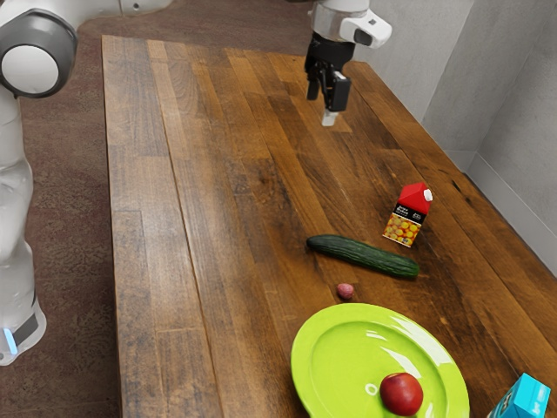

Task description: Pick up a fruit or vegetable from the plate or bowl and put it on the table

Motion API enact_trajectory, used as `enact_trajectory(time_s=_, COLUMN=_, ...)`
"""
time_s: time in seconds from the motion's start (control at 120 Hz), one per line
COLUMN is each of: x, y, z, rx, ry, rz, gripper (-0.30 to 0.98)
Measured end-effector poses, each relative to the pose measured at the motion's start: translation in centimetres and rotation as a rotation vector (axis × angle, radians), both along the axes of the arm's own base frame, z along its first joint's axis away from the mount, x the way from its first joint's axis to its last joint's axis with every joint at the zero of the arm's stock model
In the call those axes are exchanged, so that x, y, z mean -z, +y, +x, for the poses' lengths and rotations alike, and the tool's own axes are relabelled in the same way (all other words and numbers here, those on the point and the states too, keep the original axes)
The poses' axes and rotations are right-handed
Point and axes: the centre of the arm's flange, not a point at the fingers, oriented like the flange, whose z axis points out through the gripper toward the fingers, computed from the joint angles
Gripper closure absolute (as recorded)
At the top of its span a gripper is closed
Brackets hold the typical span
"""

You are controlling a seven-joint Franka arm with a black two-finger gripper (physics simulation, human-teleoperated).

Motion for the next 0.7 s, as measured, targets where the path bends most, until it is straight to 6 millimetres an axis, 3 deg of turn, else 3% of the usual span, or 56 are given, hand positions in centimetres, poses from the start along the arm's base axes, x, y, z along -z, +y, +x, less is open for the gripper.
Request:
enact_trajectory(time_s=0.133, x=-0.5, y=0.1, z=-0.2, rx=-0.006, ry=0.000, rz=0.002, gripper=0.00)
enact_trajectory(time_s=0.167, x=-3.1, y=0.1, z=-0.9, rx=-0.006, ry=-0.048, rz=0.007, gripper=0.00)
enact_trajectory(time_s=0.225, x=-9.4, y=0.3, z=-3.3, rx=-0.007, ry=-0.159, rz=0.018, gripper=0.00)
enact_trajectory(time_s=0.3, x=-12.7, y=0.3, z=-5.6, rx=-0.009, ry=-0.200, rz=0.027, gripper=0.00)
enact_trajectory(time_s=0.35, x=-12.4, y=0.0, z=-5.4, rx=-0.003, ry=-0.182, rz=0.029, gripper=0.00)
enact_trajectory(time_s=0.467, x=-8.3, y=-1.9, z=-1.9, rx=0.043, ry=-0.085, rz=0.026, gripper=0.00)
enact_trajectory(time_s=0.525, x=-5.9, y=-5.6, z=-0.2, rx=0.117, ry=-0.040, rz=0.021, gripper=0.00)
enact_trajectory(time_s=0.633, x=-0.9, y=-17.8, z=0.9, rx=0.337, ry=0.046, rz=0.035, gripper=0.00)
enact_trajectory(time_s=0.7, x=0.9, y=-23.2, z=0.4, rx=0.429, ry=0.064, rz=0.042, gripper=0.00)
